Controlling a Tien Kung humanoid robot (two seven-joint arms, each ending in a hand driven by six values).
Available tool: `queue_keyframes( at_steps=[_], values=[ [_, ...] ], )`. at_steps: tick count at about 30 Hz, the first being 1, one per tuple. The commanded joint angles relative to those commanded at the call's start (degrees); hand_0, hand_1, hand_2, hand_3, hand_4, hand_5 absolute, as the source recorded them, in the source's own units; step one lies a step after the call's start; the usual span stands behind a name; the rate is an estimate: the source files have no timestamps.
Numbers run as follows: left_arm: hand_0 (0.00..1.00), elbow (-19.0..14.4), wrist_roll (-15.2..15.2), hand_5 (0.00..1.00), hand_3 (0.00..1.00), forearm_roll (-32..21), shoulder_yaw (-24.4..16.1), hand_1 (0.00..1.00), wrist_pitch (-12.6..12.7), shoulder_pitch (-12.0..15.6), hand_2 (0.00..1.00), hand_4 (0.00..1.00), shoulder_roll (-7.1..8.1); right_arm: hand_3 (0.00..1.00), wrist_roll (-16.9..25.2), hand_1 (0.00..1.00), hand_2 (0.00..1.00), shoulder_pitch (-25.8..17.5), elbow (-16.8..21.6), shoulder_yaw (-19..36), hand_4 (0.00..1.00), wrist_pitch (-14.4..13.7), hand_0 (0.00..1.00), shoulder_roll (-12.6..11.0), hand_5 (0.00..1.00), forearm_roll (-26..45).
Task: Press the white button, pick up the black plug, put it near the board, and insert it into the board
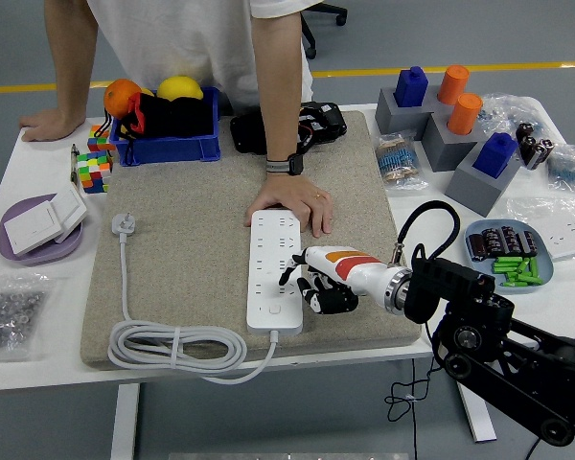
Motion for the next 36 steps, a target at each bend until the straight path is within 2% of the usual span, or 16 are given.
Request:
queue_keyframes(
  at_steps=[5,12,17,20,28,29,34,36],
  values=[
    [0.810,0.00,-0.04,0.530,0.786,0.18,-0.07,0.782,-0.01,-0.03,0.735,0.591,-0.04,0.655,-0.99,0.002,0.091,-0.20,-0.19,0.21,0.286,0.88,0.002,0.30,0.002,1.44],
    [0.810,0.00,0.07,0.530,0.787,0.57,-0.56,0.782,-0.02,-0.08,0.735,0.591,-0.05,0.646,-3.55,0.002,0.091,-0.34,0.15,-0.02,0.286,4.72,0.002,0.12,0.002,6.90],
    [0.810,0.00,0.13,0.531,0.786,0.74,-0.72,0.782,-0.05,-0.12,0.735,0.591,-0.11,0.641,-3.25,0.002,0.091,-0.31,0.15,-0.14,0.269,5.04,0.002,0.32,0.002,8.92],
    [0.810,0.00,0.02,0.531,0.786,0.45,-0.48,0.782,-0.03,-0.16,0.735,0.591,-0.16,0.641,-2.82,0.002,0.091,-0.38,0.03,-0.40,0.269,4.73,0.002,0.41,0.002,9.56],
    [0.810,0.00,0.08,0.530,0.786,0.62,-0.60,0.782,-0.03,-0.10,0.735,0.591,-0.15,0.667,-1.93,0.002,0.090,-0.20,-0.60,-2.34,0.268,1.54,0.002,0.58,0.002,6.82],
    [0.810,0.00,0.10,0.531,0.787,0.69,-0.68,0.781,-0.03,-0.08,0.735,0.590,-0.17,0.758,-1.75,0.002,0.091,-0.14,-0.76,-2.74,0.278,1.03,0.002,0.58,0.002,6.56],
    [0.810,0.00,-0.10,0.531,0.787,0.19,-0.18,0.781,-0.01,-0.19,0.735,0.590,-0.24,0.758,-1.64,0.002,0.091,0.02,-1.26,-3.95,0.278,0.54,0.002,0.66,0.002,6.72],
    [0.810,0.00,-0.10,0.530,0.786,0.19,-0.13,0.782,-0.03,-0.24,0.735,0.591,-0.24,0.792,-1.32,0.002,0.091,0.13,-1.54,-4.33,0.277,-0.05,0.002,0.74,0.002,6.36]
  ],
)
